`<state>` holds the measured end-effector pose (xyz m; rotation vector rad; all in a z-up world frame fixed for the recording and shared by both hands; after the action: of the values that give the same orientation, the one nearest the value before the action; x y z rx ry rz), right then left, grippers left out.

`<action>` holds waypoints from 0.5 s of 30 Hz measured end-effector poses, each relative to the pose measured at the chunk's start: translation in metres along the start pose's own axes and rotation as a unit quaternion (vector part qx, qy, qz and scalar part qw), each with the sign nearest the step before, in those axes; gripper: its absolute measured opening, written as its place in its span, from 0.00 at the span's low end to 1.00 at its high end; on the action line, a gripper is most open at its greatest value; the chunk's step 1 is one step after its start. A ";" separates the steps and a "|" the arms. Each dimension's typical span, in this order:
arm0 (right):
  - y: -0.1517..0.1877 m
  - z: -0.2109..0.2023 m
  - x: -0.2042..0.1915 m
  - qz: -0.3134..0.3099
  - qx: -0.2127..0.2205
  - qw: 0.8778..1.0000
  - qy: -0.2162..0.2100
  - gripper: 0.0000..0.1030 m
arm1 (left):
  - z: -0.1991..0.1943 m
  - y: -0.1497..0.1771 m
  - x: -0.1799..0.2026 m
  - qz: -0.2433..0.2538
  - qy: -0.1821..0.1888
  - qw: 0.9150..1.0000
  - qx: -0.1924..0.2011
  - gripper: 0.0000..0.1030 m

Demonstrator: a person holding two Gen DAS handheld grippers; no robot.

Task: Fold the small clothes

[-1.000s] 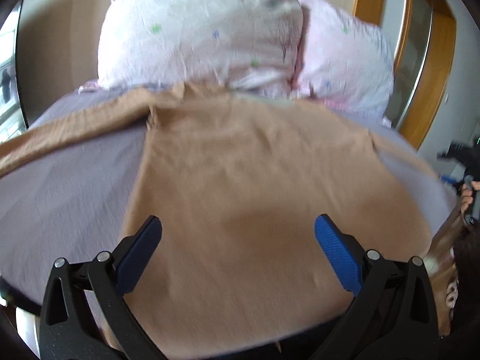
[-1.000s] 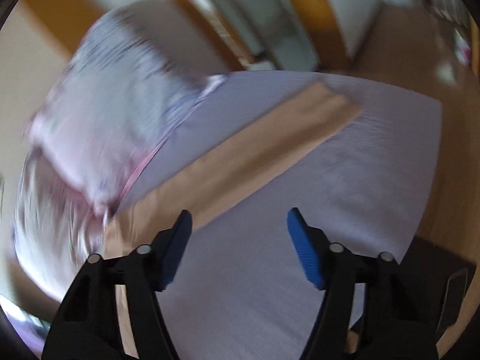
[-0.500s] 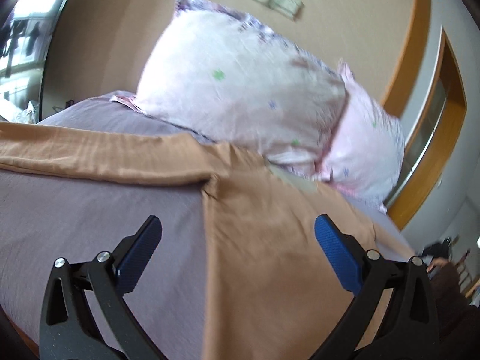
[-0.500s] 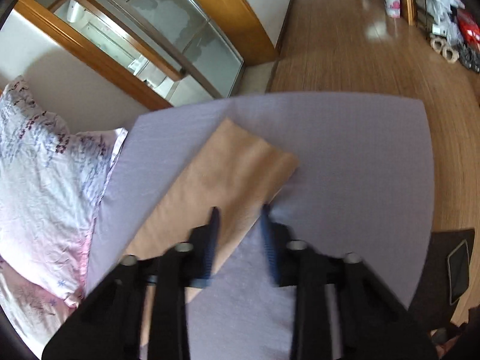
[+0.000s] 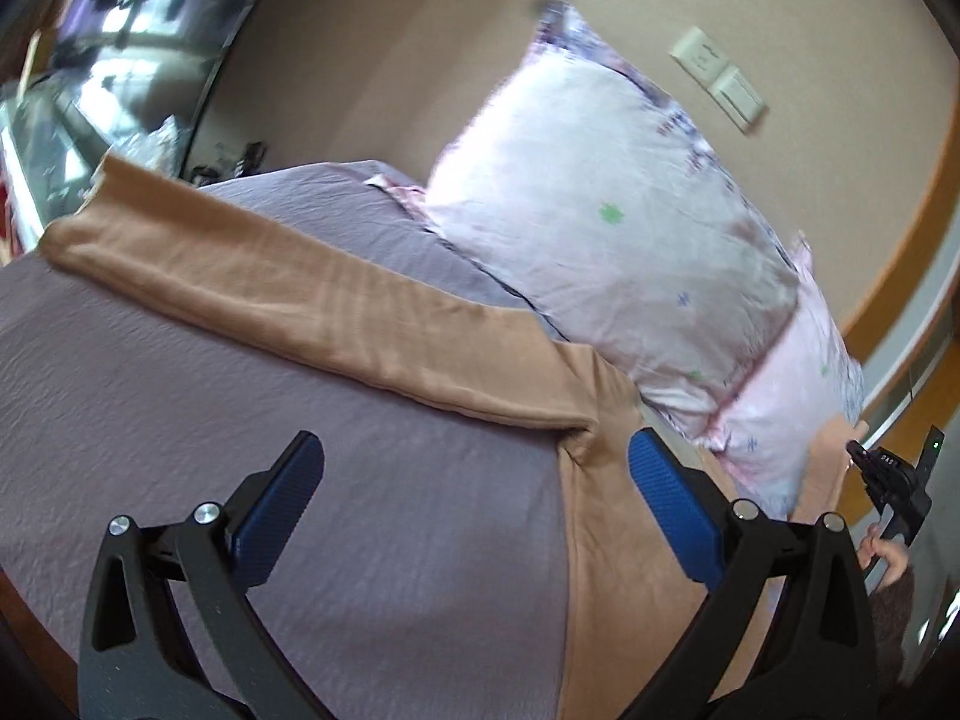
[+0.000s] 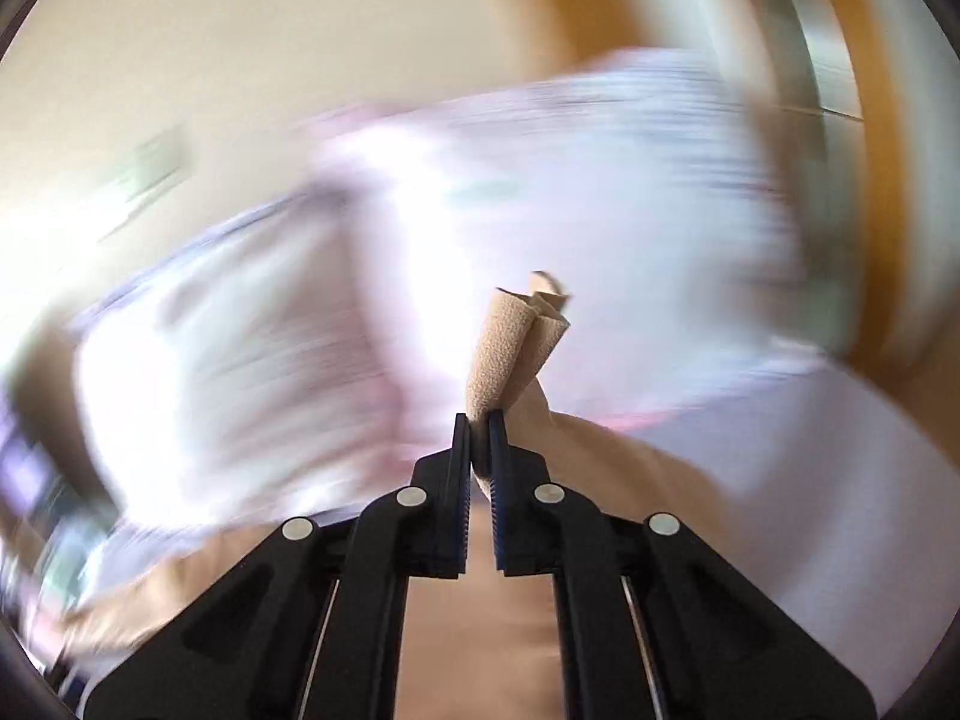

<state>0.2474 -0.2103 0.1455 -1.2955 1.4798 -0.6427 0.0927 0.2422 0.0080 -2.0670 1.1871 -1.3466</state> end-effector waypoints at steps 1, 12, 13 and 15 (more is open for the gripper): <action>0.013 0.015 -0.034 -0.020 -0.022 0.999 -0.035 0.06 | -0.002 -0.004 -0.009 -0.020 -0.006 1.000 0.002 0.98; 0.138 0.068 -0.160 -0.110 -0.219 0.958 -0.147 0.74 | -0.012 -0.028 -0.079 -0.147 -0.073 0.986 0.017 0.97; 0.131 0.059 -0.150 -0.101 -0.203 0.963 -0.147 0.76 | -0.009 -0.029 -0.088 -0.166 -0.078 0.983 0.012 0.97; 0.122 0.047 -0.128 -0.089 -0.189 0.968 -0.142 0.77 | -0.009 -0.035 -0.100 -0.188 -0.094 0.978 0.010 0.93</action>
<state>0.2306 -0.0462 0.0665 -1.7501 1.2941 -0.2741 0.0826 0.3450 -0.0180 -2.4265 0.7238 -1.2732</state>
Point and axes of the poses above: each gripper's, at about its wrist camera, not at the fingertips, and z roughly the way its jaws point, x to its right, y to its underside, the point moved 5 cm from there along z, roughly the way its jaws point, and after that the axes turned 4 degrees about z, right-handed, at the moved point
